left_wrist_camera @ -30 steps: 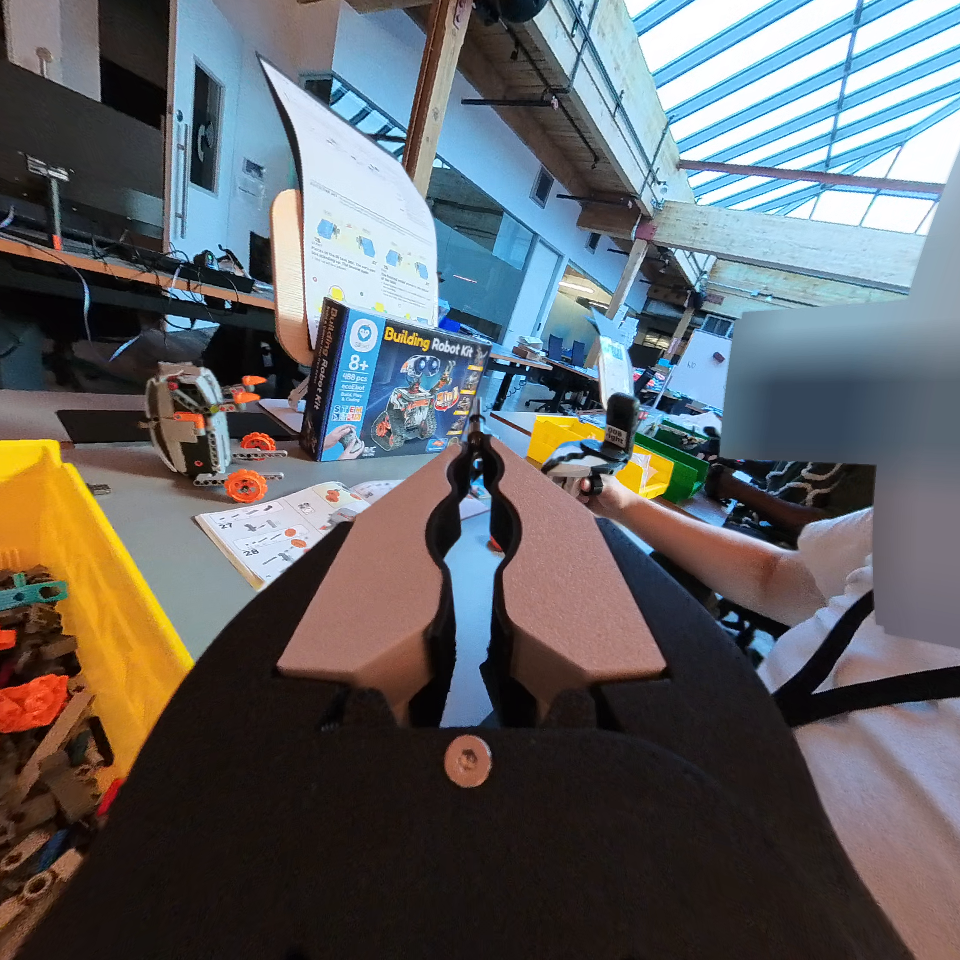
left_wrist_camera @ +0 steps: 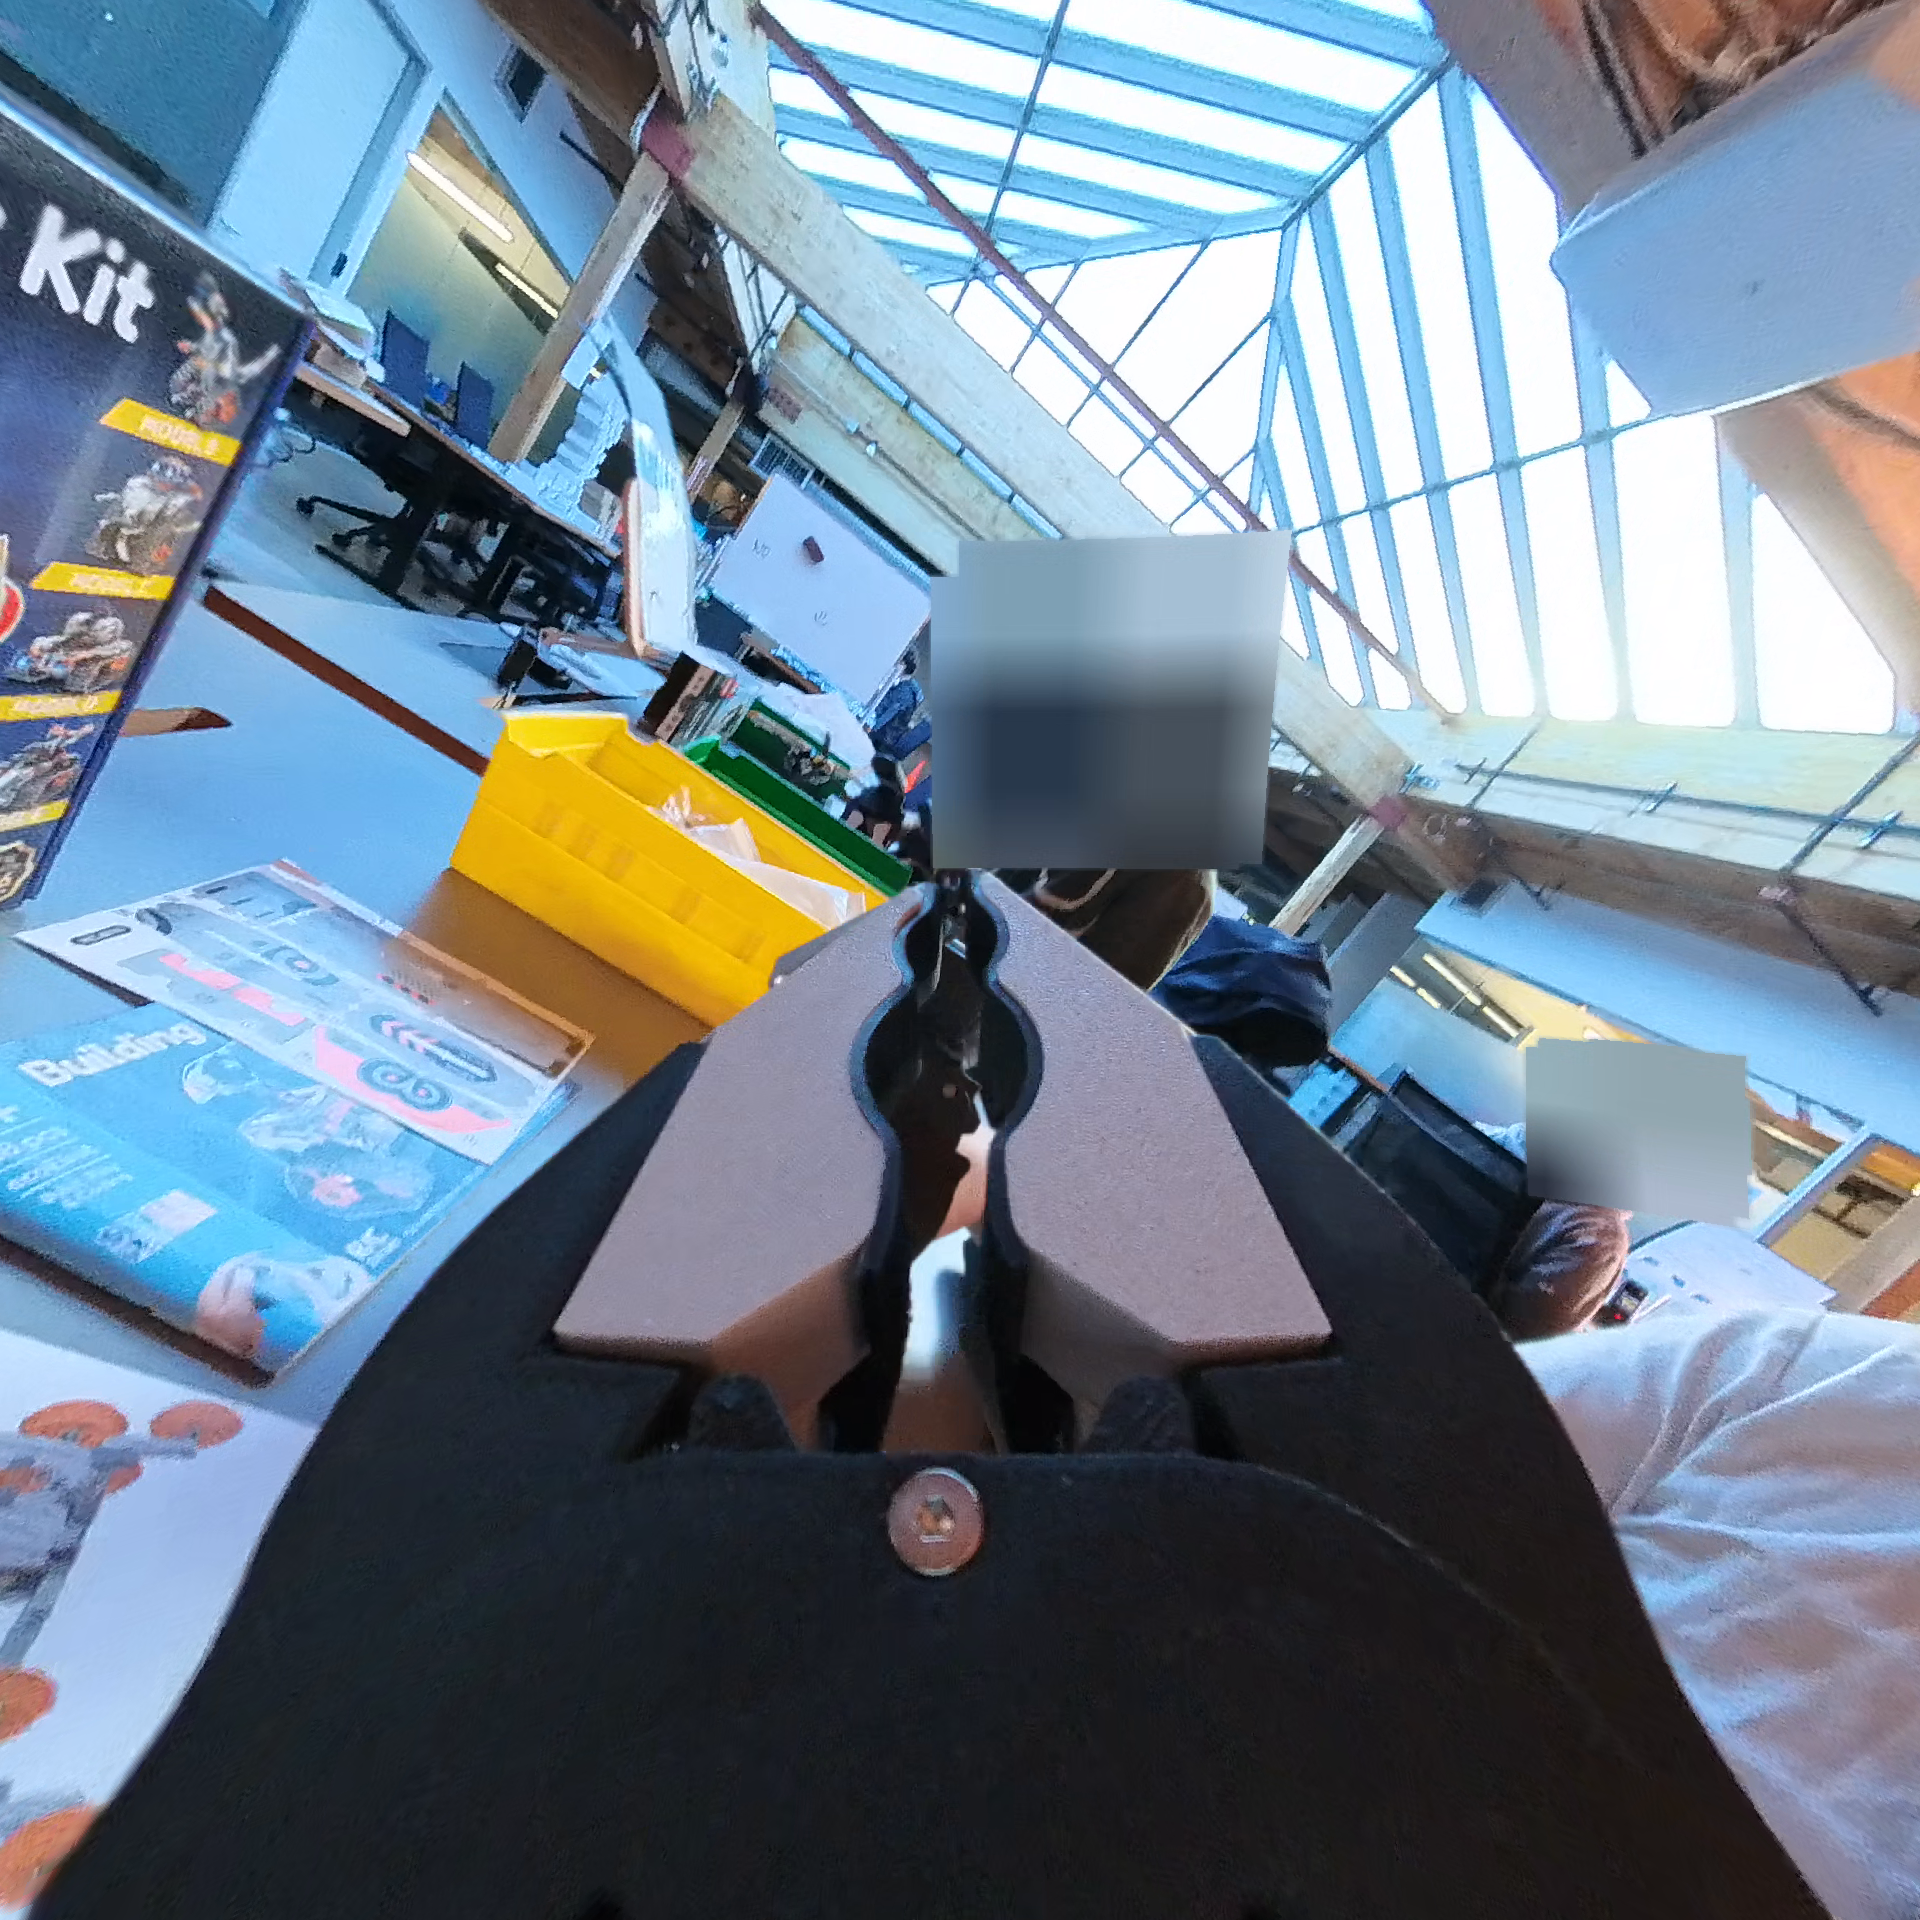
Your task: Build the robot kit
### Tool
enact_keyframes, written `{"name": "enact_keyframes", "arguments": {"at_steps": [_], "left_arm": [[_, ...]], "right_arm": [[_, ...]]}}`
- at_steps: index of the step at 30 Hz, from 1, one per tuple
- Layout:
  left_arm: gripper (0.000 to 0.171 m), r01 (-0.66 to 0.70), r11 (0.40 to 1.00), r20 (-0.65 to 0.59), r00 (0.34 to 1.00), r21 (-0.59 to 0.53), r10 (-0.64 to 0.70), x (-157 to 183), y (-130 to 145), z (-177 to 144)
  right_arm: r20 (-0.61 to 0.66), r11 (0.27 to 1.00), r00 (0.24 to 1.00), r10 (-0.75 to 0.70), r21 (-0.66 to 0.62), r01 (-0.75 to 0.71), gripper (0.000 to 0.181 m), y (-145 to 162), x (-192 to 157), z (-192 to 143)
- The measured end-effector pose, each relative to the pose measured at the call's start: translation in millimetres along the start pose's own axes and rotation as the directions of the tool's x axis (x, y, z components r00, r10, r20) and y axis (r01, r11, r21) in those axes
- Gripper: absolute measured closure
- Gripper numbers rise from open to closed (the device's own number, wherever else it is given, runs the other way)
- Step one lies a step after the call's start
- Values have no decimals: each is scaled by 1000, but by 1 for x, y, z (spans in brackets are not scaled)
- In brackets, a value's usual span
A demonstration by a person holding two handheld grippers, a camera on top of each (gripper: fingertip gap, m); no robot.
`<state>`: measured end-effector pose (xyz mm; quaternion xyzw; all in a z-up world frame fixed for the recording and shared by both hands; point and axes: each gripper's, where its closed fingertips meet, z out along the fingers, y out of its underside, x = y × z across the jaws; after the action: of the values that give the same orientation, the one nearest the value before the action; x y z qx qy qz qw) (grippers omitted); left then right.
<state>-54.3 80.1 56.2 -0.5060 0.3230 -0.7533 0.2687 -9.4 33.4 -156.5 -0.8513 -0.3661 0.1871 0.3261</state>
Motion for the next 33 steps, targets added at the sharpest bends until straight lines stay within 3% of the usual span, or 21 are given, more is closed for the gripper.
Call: {"name": "enact_keyframes", "arguments": {"at_steps": [3,7,10,13,16,19,23,33], "left_arm": [[171,-9,1000,-26,1000,16,9,-2,-12,4],[171,-40,999,-59,997,-14,39,3,-24,8],[171,-65,997,-96,994,-43,60,11,-24,11],[171,-72,995,-124,990,-63,63,19,-21,14],[171,-92,992,-130,988,-85,80,23,-19,16],[171,-102,991,-133,987,-84,91,25,-19,15],[171,-106,989,-119,989,-99,94,20,-16,15],[171,-89,990,-119,990,-106,76,20,-12,16]], "right_arm": [[0,979,1000,-23,200,23,152,-38,0,-32],[-107,798,988,-110,584,152,153,-126,0,-122],[-193,690,962,-192,671,272,153,-172,-3,-169],[-147,719,948,-282,622,310,153,-196,-5,-171],[-57,732,926,-373,595,332,160,-203,-16,-163],[-135,693,915,-380,614,378,162,-204,-3,-161],[-37,703,928,-371,642,307,165,-195,-4,-160],[-8,690,922,-387,660,296,181,-200,-11,-153]]}}
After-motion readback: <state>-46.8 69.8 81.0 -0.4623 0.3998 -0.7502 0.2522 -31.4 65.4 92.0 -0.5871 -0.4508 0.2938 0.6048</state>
